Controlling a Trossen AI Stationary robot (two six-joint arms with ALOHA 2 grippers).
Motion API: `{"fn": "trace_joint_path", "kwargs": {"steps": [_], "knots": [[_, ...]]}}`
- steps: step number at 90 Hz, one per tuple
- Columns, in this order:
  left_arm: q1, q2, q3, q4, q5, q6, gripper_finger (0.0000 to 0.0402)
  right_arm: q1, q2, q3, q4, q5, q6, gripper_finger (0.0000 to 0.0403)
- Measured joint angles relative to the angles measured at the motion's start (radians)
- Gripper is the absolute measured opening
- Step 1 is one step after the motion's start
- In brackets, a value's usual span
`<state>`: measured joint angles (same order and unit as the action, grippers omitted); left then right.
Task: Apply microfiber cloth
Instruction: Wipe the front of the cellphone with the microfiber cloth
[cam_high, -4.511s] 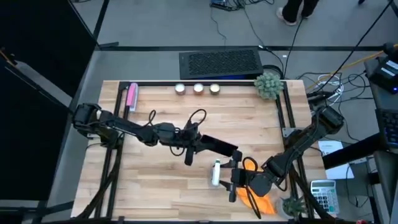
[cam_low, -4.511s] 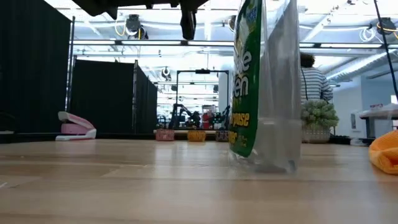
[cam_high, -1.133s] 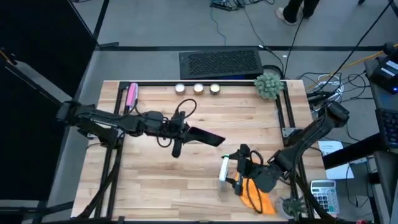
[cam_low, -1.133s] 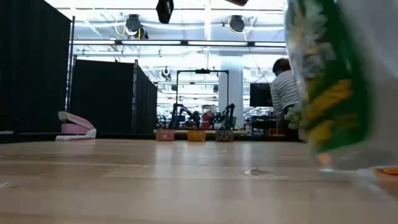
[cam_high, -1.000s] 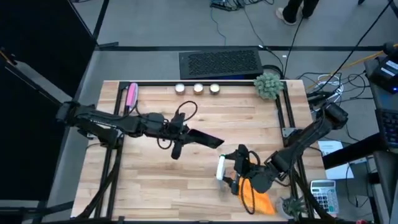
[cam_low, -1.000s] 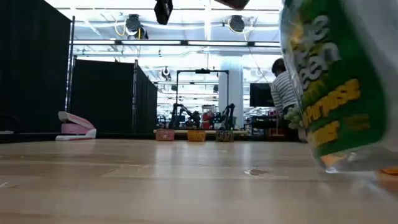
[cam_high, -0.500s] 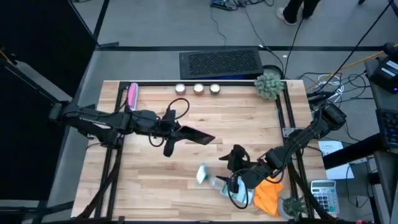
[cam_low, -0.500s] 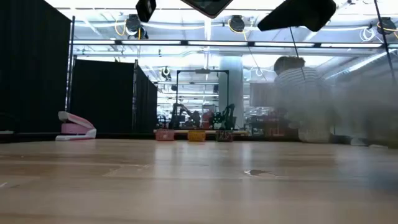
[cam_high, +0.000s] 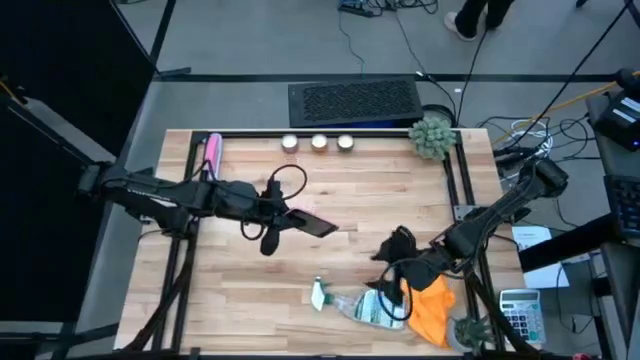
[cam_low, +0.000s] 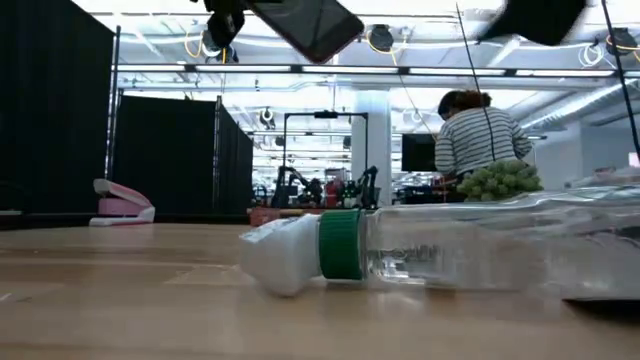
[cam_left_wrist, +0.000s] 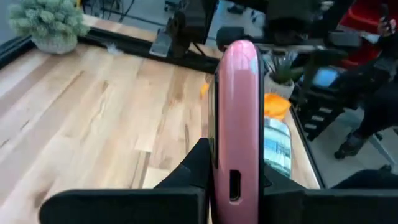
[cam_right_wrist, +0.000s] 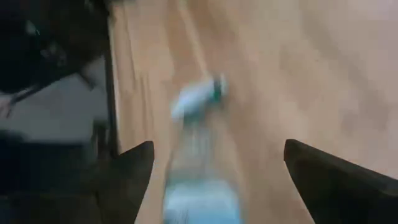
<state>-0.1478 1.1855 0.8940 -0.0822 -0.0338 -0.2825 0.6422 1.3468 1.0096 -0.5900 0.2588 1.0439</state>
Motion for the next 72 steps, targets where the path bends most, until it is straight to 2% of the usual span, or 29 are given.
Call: {"fn": "trace_joint_path", "kwargs": {"steps": [11,19,31,51,57,62,72], "knots": [[-0.031,0.040,0.000,-0.004,0.001,-0.018,0.0009,0.078,0.058,-0.001,-0.180,-0.240,0.202,0.0343],[-0.052,0.077,0.000,-0.002,0.001,-0.036,0.0009,0.140,0.103,-0.002,-0.241,-0.331,0.272,0.0343],[-0.071,0.152,0.000,0.038,0.005,-0.069,0.0009,0.219,0.179,-0.002,-0.249,-0.373,0.312,0.0339],[-0.078,0.252,0.000,0.178,0.005,-0.103,0.0009,0.275,0.364,-0.002,-0.299,-0.286,0.306,0.0331],[-0.077,0.260,-0.001,0.182,0.004,-0.106,0.0009,0.273,0.412,0.003,-0.293,-0.299,0.306,0.0307],[-0.076,0.263,-0.001,0.202,0.004,-0.114,0.0009,0.273,0.439,0.003,-0.275,-0.306,0.301,0.0271],[-0.076,0.264,-0.001,0.225,0.004,-0.129,0.0009,0.272,0.449,0.006,-0.260,-0.327,0.275,0.0156]]}}
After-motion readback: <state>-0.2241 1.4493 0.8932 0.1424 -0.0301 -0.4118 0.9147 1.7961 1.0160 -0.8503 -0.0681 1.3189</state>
